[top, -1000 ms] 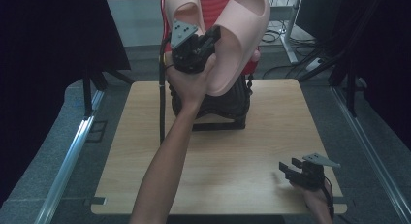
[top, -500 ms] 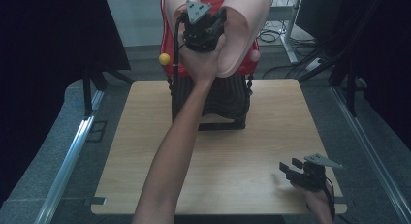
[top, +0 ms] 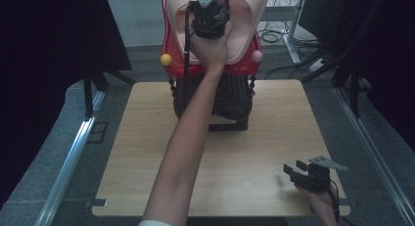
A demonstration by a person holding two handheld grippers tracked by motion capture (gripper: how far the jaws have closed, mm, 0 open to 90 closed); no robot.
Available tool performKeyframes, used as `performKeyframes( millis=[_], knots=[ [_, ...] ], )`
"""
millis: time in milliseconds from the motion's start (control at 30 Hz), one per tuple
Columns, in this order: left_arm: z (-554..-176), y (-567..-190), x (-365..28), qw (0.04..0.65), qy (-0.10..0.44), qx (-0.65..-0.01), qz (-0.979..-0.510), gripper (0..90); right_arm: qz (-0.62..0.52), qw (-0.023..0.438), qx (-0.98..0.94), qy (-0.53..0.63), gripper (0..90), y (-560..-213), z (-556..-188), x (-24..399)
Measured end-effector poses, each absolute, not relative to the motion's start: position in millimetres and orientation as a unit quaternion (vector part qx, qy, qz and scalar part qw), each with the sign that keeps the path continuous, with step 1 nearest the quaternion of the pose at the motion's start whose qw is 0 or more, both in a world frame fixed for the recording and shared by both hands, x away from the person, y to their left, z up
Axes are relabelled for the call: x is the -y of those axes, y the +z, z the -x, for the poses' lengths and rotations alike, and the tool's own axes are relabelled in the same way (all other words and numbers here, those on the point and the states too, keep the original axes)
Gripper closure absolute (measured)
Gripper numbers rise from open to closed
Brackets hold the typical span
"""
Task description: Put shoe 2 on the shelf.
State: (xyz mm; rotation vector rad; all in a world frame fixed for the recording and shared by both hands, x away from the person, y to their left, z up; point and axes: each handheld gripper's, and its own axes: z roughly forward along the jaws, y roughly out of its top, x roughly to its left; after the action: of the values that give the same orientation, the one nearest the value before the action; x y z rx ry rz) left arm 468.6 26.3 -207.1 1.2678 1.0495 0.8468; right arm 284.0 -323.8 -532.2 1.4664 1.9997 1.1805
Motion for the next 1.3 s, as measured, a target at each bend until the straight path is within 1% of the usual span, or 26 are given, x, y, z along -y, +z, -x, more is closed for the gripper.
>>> performKeyframes(
  millis=[200, 400, 933, 1133, 1200, 1300],
  knots=[
    [-481.9, -209.5, -24.9, 0.591, 0.375, -0.471, -0.537, 85.1, -0.524, 0.197, -0.711, 0.425, 40.2, -530.8, -282.5, 325.2],
    [-490.8, -213.8, -22.9, 0.579, 0.377, -0.480, -0.540, 84.5, -0.525, 0.197, -0.710, 0.425, 40.2, -531.0, -281.5, 325.6],
    [-498.7, -223.0, -13.1, 0.556, 0.385, -0.486, -0.554, 83.4, -0.525, 0.199, -0.710, 0.425, 40.1, -529.6, -279.9, 325.8],
    [-499.8, -225.9, -16.7, 0.552, 0.384, -0.500, -0.546, 82.8, -0.525, 0.200, -0.709, 0.426, 40.2, -529.3, -279.8, 325.7],
    [-499.4, -225.5, -18.5, 0.552, 0.384, -0.500, -0.546, 81.9, -0.525, 0.200, -0.709, 0.426, 40.1, -529.3, -279.8, 325.5],
    [-498.3, -225.0, -20.1, 0.553, 0.384, -0.499, -0.545, 76.5, -0.525, 0.199, -0.710, 0.426, 40.2, -529.3, -280.1, 325.1]
  ],
)
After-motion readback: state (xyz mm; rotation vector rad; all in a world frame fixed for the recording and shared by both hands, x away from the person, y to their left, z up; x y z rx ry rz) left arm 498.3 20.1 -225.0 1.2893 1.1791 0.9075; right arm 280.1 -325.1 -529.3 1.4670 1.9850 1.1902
